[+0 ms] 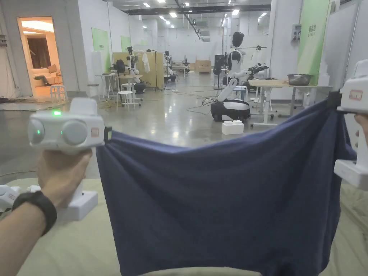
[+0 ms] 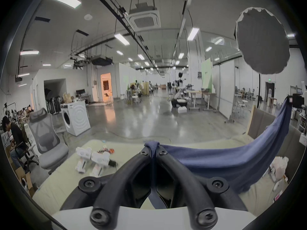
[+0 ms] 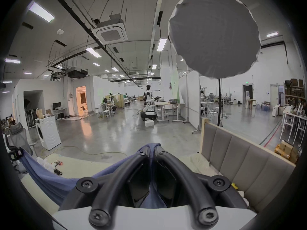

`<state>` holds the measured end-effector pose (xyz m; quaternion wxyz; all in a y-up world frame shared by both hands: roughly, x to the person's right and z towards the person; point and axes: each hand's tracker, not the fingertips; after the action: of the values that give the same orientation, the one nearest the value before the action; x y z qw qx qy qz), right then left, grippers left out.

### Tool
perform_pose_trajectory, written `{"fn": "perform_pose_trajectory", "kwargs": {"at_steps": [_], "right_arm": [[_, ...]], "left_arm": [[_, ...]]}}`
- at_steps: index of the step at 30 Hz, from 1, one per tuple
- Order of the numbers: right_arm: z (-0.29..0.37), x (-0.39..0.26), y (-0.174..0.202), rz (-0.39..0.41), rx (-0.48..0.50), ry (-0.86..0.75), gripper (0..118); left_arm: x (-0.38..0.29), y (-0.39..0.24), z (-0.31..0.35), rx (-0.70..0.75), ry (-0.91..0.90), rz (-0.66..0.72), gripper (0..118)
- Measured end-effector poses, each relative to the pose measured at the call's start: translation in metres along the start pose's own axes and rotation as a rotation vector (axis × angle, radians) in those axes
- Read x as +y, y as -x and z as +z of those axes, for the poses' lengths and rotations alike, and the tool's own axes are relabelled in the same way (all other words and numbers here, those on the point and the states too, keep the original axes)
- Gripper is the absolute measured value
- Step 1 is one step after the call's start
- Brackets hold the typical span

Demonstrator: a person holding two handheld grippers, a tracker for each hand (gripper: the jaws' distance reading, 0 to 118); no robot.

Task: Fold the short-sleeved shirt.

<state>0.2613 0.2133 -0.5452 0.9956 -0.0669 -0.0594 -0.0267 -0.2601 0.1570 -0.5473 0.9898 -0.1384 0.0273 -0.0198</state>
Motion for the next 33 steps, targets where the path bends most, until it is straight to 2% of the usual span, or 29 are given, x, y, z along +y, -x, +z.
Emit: {"fn": "perform_pose_trajectory", "kwargs": {"at_steps": [2,4,8,12,14,17,21,22,23,25,27,29,31,33], "right_arm": [[0.005,-0.026,-0.002,0.037,0.007,0.026,2],[0.013,-0.042,-0.005,0.033,0.020,0.058,2],[0.054,-0.076,-0.020,-0.025,0.049,0.064,2],[0.129,-0.109,-0.037,-0.019,0.084,0.079,2],[0.170,-0.125,-0.045,-0.021,0.098,0.083,2],[0.231,-0.164,-0.059,-0.057,0.123,0.090,2],[0.311,-0.227,-0.077,-0.155,0.135,0.135,2],[0.328,-0.241,-0.080,-0.138,0.149,0.195,1],[0.344,-0.255,-0.081,-0.133,0.157,0.180,1],[0.375,-0.283,-0.082,-0.163,0.145,0.221,1],[0.400,-0.308,-0.084,-0.219,0.130,0.264,1],[0.413,-0.334,-0.091,-0.209,0.091,0.292,1],[0.428,-0.356,-0.094,-0.211,0.091,0.356,1],[0.440,-0.372,-0.093,-0.210,0.062,0.424,1]], "left_arm": [[-0.034,0.002,-0.002,-0.020,0.043,0.037,0],[-0.053,0.003,0.001,-0.036,0.090,0.073,0],[-0.089,0.012,0.038,-0.079,0.075,0.083,0],[-0.123,0.029,0.108,-0.142,0.041,0.129,0],[-0.144,0.033,0.144,-0.165,0.061,0.042,0],[-0.180,0.050,0.196,-0.195,0.054,0.105,0],[-0.235,0.068,0.257,-0.187,0.059,0.143,0],[-0.248,0.069,0.269,-0.176,0.054,0.130,0],[-0.260,0.069,0.282,-0.140,0.066,0.120,0],[-0.285,0.075,0.306,-0.186,0.089,0.167,0],[-0.309,0.068,0.330,-0.159,0.115,0.163,0],[-0.334,0.068,0.345,-0.179,0.143,0.140,0],[-0.362,0.065,0.356,-0.135,0.198,0.100,0],[-0.386,0.073,0.356,-0.161,0.278,0.180,0]]}}
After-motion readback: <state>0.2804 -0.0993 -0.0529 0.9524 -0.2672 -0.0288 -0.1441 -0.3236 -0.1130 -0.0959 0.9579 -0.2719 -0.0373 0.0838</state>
